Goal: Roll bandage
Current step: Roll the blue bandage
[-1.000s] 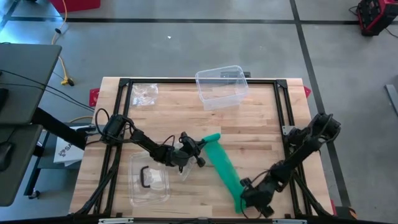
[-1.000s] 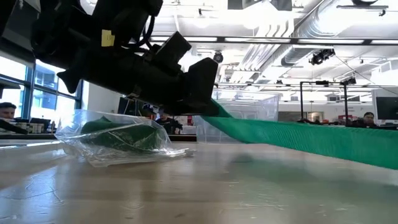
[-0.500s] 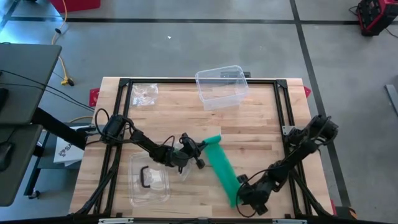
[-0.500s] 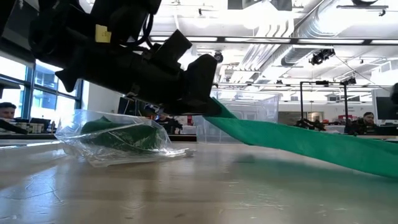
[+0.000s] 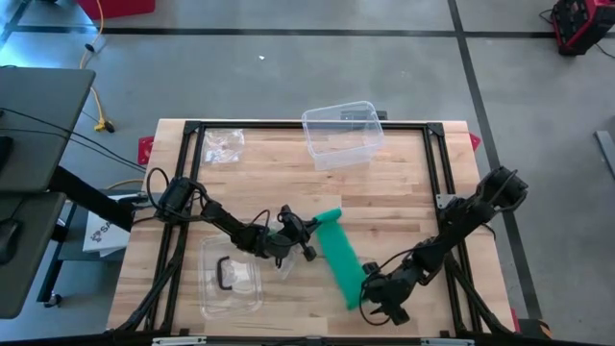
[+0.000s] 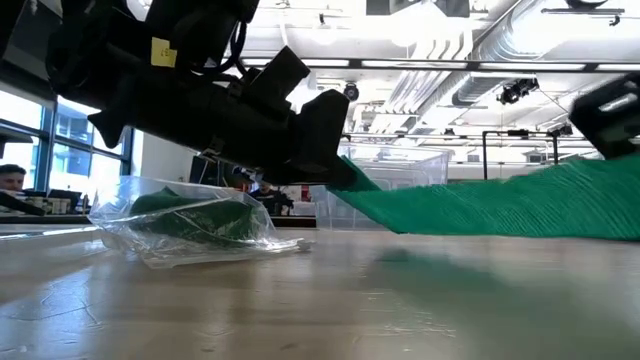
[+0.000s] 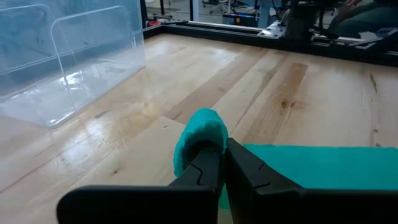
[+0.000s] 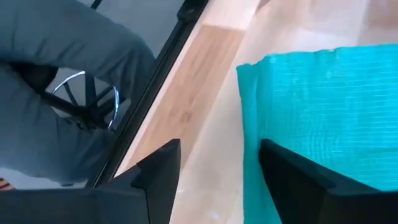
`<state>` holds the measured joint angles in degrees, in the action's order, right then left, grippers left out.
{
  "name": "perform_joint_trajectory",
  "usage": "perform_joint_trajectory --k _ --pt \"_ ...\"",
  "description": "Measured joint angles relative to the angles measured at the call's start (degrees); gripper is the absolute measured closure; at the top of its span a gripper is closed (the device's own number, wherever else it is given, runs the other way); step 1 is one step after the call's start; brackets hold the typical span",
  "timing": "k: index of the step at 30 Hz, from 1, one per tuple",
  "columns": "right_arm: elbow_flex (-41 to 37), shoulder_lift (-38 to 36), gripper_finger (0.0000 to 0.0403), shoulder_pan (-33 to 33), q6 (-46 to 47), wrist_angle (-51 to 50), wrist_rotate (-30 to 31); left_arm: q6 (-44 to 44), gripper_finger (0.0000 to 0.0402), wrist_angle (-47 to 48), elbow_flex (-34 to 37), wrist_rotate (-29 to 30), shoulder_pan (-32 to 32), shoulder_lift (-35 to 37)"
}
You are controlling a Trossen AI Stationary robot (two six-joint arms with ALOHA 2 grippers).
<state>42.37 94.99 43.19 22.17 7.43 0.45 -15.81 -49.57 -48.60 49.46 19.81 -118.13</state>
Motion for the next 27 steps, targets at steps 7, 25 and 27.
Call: perform_joint_trajectory --k 7,25,27 --pt "0.07 -1.3 0.0194 -2.34 -3.05 -1.82 1.72 0.02 0.0398 0.01 0.0 -0.41 0.0 0.0" --pt "0.07 -12.56 0.031 -8.62 -13.52 -11.79 3.88 4.4 0.0398 0.58 0.0 -3.13 0.0 -0.02" --pt "0.04 -15.04 0.0307 -10.81 -15.56 -12.25 8.73 3.96 0.0397 1.92 0.0 -3.15 -0.04 -0.02"
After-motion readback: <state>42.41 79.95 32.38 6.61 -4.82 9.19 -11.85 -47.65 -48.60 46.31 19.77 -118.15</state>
